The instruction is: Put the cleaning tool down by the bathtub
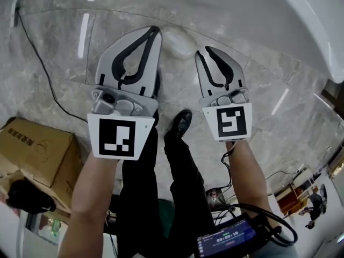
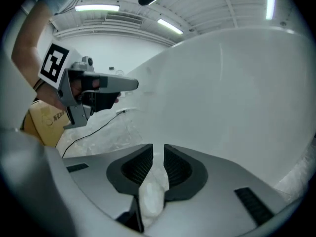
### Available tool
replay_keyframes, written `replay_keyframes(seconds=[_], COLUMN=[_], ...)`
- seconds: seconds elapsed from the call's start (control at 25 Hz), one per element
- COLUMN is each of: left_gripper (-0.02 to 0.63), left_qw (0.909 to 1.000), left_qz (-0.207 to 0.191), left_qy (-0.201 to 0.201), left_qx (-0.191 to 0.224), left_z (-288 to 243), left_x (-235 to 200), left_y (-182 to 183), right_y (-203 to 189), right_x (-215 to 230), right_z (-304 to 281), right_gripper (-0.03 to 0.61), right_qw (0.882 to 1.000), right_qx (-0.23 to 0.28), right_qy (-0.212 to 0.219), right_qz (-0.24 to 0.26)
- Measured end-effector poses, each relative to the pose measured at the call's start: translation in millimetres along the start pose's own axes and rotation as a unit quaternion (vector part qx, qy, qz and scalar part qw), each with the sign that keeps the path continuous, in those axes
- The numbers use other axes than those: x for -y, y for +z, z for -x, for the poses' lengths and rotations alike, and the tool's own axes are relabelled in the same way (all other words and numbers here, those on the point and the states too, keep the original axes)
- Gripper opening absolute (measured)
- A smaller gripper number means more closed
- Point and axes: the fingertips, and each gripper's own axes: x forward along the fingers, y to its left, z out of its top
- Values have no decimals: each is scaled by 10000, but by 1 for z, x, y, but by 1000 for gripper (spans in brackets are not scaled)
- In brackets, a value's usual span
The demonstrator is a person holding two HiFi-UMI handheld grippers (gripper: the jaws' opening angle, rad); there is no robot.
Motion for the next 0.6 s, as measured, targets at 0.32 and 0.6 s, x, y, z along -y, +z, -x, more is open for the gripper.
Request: replay_keyframes(seconds=[0.32, 0.6], left_gripper=[14, 14], left_qw=[9980, 9931], left_qz=[-101, -396], left_qy=[296, 397], left_qx=[555, 1032], left_z=[34, 79], left_x=[-6, 2], left_y=[140, 298], right_y=[160, 304], right_x=[27, 49], right_z=[89, 200], right_gripper=[28, 14], right_qw=[9914, 9800], right_qx=[1141, 1772], right_qy=[-558, -897], right_qz=[-323, -92])
